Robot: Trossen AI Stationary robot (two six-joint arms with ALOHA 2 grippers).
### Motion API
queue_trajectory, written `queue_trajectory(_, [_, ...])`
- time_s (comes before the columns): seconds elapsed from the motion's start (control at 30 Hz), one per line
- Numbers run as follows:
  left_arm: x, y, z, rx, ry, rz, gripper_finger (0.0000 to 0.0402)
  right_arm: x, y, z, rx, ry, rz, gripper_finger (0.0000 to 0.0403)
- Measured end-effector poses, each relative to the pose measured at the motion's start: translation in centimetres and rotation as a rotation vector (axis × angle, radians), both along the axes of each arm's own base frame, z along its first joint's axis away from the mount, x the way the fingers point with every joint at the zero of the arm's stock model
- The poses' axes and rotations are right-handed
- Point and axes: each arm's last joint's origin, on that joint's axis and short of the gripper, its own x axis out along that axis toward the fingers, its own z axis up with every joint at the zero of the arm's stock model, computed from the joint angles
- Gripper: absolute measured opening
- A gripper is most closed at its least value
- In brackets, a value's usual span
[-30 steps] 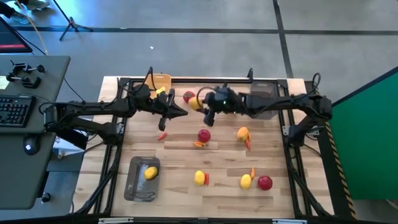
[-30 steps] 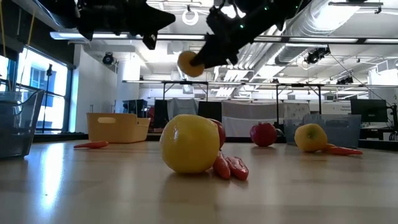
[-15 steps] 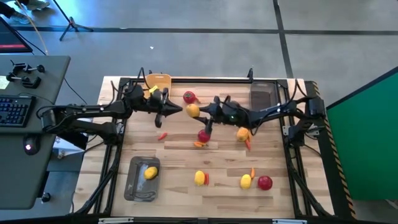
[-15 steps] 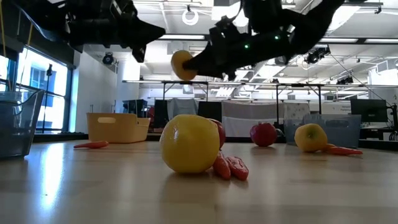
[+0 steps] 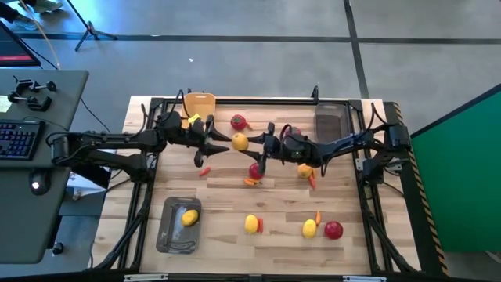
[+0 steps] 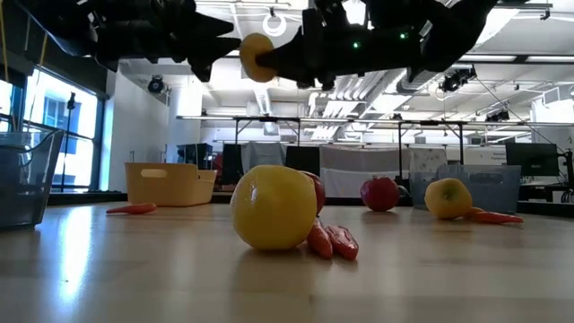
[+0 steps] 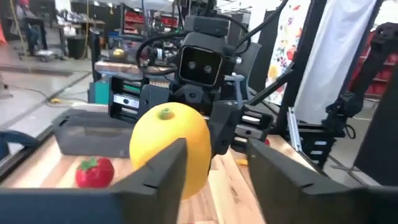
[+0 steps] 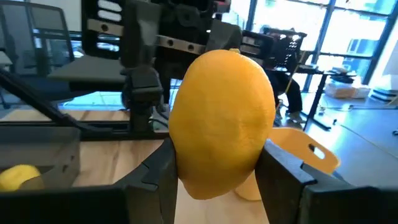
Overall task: Sort produce into baskets
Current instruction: Put the lemon into the bottom gray bin
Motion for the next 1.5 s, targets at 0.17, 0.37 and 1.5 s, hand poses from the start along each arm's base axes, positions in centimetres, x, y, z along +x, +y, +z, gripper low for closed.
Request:
queue_trajectory(0.17, [-0.3,0.2,0.1,0.009,0.021,0.102,0.0239,0.1,0.2,0.4,-0.001,-0.021,0.016,0.0154])
queue_trajectory(0.37, [-0.5,0.5,-0.6,0.012,0.089,0.167,0.0278,0.2,0.6,0.5,-0.004,-0.028,0.022,0.0154])
queue_trajectory(1.5, [4.1,0.5,0.2,0.017,0.066,0.000,0.0194,0.1,0.5,-0.1,-0.021,0.036,0.009,0.0173])
